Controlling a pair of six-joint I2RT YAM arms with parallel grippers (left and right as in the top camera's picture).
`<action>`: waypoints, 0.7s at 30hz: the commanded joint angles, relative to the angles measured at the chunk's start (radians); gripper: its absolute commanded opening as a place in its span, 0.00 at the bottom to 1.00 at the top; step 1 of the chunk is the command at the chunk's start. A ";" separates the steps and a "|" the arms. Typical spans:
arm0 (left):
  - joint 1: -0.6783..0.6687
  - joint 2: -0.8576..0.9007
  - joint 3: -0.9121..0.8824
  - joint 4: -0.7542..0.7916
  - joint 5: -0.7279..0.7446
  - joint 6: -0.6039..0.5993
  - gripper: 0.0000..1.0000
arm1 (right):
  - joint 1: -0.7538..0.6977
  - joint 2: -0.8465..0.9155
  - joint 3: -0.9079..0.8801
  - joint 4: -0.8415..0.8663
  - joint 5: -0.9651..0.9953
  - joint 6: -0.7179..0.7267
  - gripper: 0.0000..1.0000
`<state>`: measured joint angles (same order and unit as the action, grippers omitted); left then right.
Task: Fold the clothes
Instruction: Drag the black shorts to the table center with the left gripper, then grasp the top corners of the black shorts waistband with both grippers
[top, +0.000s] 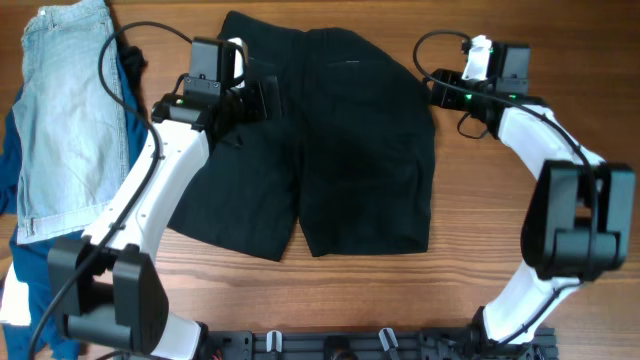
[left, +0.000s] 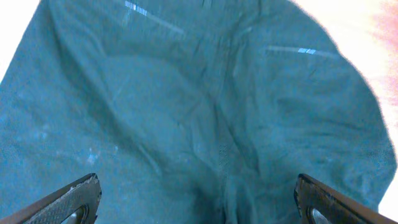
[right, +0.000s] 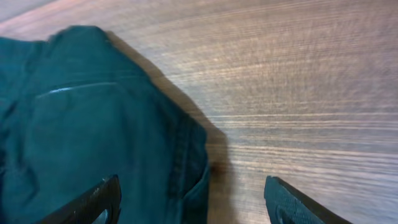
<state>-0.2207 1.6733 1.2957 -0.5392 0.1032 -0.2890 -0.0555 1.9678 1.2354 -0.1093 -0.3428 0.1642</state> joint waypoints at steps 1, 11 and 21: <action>0.002 0.029 -0.006 -0.013 0.005 0.024 1.00 | 0.000 0.074 0.018 0.064 -0.019 0.079 0.74; -0.029 0.029 -0.007 -0.049 0.005 0.024 1.00 | 0.008 0.225 0.018 0.265 -0.078 0.285 0.67; -0.033 0.029 -0.007 -0.048 0.005 0.024 1.00 | 0.098 0.267 0.018 0.369 -0.089 0.285 0.24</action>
<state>-0.2504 1.6924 1.2953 -0.5884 0.1032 -0.2886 0.0177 2.2009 1.2530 0.2394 -0.4110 0.4423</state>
